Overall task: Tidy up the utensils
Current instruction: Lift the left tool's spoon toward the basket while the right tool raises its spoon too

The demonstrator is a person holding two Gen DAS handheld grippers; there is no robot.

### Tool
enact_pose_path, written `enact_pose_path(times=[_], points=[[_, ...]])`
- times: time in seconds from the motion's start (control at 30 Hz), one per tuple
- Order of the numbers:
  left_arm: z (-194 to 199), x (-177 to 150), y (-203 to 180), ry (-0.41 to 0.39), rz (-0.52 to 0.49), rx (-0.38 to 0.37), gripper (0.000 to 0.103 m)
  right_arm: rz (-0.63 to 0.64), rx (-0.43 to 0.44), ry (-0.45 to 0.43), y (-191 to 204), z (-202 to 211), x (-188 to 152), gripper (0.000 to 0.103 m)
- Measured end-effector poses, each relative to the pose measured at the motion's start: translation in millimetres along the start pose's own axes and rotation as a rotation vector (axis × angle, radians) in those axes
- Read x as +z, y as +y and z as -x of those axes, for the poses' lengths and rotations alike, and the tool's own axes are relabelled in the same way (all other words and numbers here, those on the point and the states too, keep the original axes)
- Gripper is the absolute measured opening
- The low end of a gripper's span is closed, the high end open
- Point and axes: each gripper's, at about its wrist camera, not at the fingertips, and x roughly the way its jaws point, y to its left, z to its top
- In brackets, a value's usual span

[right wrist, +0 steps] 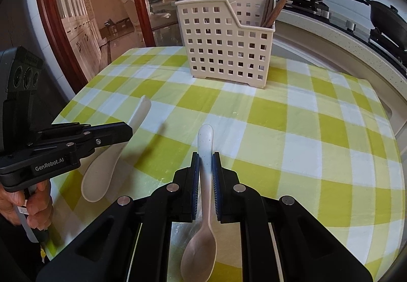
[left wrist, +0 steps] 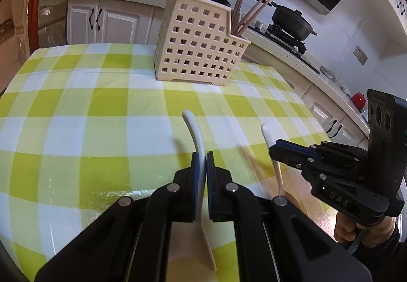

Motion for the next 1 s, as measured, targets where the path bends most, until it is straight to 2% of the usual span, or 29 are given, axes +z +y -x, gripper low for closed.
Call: enact_pose_path(times=[0.2, 0.57, 1.0], points=[[11.2, 5.8, -0.2, -0.032, -0.013, 0.015, 0.006, -0.001, -0.006, -0.013, -1.9, 4.1, 3.7, 0.007], [14.2, 7.7, -4.5, -0.036, -0.025, 0.012, 0.006, -0.002, -0.015, -0.054, -2.1, 18.1, 8.4, 0.007], [41.3, 28.6, -17.4, -0.110, -0.076, 0.017, 0.006, 0.012, -0.024, -0.104, -0.9, 37.7, 21.0, 0.006]])
